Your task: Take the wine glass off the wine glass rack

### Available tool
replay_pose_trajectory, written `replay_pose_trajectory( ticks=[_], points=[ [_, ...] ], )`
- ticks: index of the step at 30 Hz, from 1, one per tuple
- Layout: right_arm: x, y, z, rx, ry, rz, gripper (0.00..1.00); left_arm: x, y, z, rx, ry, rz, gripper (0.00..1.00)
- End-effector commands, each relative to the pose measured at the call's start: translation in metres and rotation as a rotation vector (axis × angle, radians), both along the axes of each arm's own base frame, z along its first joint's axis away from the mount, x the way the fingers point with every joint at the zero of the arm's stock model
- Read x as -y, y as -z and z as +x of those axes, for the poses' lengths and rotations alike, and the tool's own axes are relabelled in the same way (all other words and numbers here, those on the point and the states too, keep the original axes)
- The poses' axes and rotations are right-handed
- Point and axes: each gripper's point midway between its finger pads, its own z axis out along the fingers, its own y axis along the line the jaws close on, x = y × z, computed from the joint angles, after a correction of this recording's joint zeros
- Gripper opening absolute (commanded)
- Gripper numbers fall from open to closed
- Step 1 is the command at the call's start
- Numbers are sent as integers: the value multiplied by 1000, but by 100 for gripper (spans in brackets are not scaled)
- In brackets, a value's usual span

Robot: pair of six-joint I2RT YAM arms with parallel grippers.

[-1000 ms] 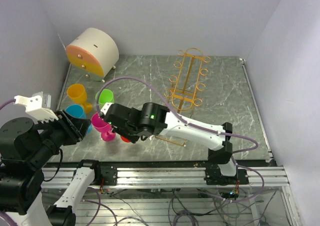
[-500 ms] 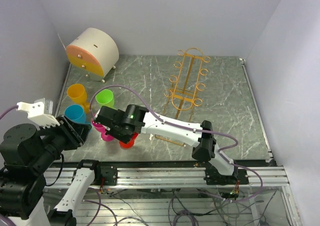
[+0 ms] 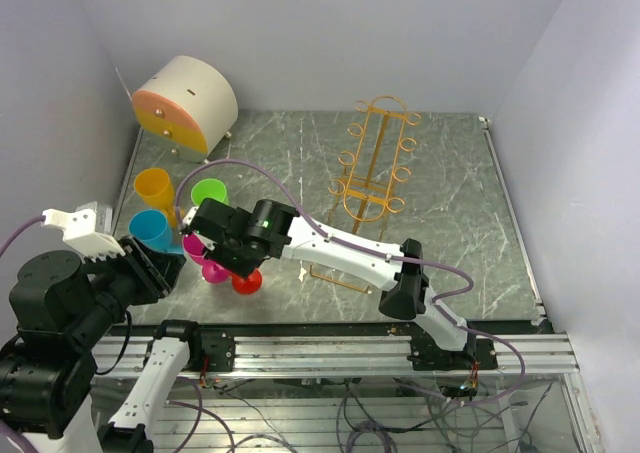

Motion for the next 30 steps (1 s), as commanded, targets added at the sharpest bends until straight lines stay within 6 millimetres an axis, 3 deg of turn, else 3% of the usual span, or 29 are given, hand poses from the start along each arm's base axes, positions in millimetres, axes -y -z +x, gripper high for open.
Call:
replay_pose_trajectory(
  ticks=[1,8,13,17,23,26,30],
  points=[
    [-8,-13,6,35,-10,46,27,0,0,1,13,2,8,41],
    [-1,-58,13,93,47,147,33,-1,2,0,7,-6,8,41],
    [12,-110,5,93,60,275,34,-1,5,0,0,-9,7,41],
    [36,-153,-6,89,81,375,36,-1,6,1,9,-11,1,41],
    [93,-215,-2,190,188,586,38,-8,1,5,70,-55,8,42],
    [137,-240,14,290,339,652,40,-13,0,7,96,-84,9,43],
    [199,-247,44,435,613,637,42,-16,6,11,94,-104,12,43]
  ],
)
